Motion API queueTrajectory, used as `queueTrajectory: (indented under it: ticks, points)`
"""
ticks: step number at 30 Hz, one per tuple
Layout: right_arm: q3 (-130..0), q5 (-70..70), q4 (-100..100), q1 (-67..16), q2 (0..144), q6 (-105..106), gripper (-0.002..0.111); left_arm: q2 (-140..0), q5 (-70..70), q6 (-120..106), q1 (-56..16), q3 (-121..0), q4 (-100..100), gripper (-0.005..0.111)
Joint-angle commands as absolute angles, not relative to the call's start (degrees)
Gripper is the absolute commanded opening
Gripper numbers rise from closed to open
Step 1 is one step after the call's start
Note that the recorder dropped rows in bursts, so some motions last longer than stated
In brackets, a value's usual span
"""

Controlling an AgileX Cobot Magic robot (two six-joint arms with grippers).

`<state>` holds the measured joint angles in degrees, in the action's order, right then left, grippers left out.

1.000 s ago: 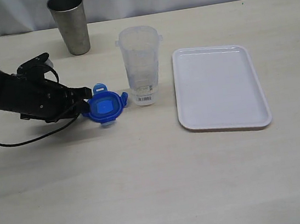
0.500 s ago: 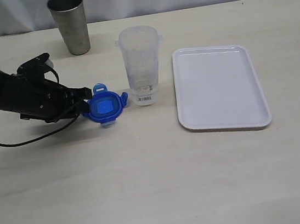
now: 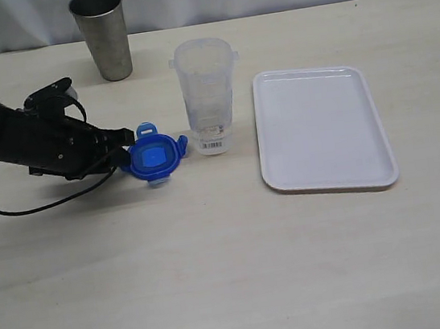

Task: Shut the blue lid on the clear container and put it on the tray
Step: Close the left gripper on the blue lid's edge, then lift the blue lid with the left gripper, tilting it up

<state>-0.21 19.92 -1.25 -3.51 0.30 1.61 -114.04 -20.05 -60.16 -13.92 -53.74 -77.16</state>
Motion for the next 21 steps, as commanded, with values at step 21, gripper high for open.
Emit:
queueTrajectory:
  ticks: [21]
  points:
    - [0.0,19.8,-0.8,-3.2,0.0,1.9,0.004,-116.1,-20.8,-60.1,-14.0,-54.0,-77.1,0.012]
